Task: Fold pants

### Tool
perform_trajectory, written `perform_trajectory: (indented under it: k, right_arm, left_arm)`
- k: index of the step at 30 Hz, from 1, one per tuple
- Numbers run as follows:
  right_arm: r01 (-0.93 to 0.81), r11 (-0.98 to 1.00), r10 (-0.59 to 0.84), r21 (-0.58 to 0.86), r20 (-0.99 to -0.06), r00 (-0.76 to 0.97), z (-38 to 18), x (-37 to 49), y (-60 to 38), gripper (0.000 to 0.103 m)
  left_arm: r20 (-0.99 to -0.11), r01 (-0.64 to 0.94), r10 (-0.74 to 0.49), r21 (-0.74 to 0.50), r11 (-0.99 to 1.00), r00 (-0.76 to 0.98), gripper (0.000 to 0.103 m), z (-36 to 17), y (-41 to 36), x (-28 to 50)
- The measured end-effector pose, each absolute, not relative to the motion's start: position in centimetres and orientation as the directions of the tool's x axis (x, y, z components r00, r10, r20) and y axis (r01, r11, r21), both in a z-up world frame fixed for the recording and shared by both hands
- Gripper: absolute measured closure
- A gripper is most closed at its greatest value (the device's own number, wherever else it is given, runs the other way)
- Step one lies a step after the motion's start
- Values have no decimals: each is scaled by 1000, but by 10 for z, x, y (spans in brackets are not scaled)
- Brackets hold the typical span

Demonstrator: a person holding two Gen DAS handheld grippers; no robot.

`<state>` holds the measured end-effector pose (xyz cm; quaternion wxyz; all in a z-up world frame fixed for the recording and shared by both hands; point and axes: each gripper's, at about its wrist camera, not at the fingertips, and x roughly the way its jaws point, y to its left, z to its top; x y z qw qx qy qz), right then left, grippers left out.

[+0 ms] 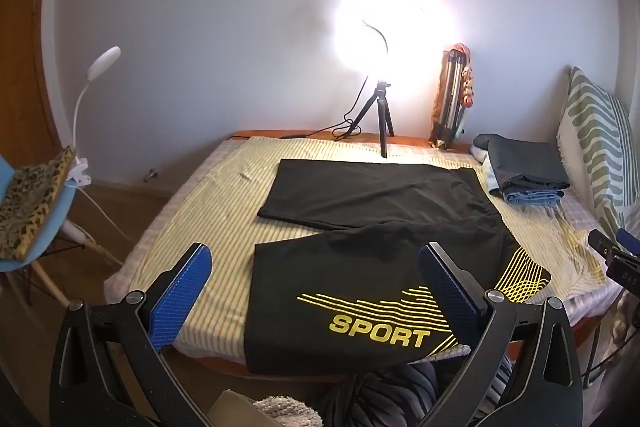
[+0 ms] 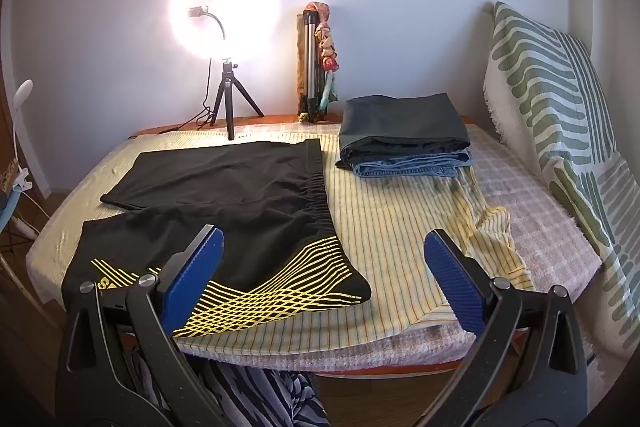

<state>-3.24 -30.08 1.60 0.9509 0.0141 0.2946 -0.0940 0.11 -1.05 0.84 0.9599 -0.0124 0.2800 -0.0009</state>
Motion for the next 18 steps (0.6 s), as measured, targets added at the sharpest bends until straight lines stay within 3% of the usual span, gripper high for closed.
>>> perform_trajectory:
  k: [18]
  right_arm:
    - [174, 984, -158, -27, -570, 806, 17, -30, -295, 1]
  left_arm:
    - [-534, 0, -15, -27, 1000, 845, 0, 8, -15, -1]
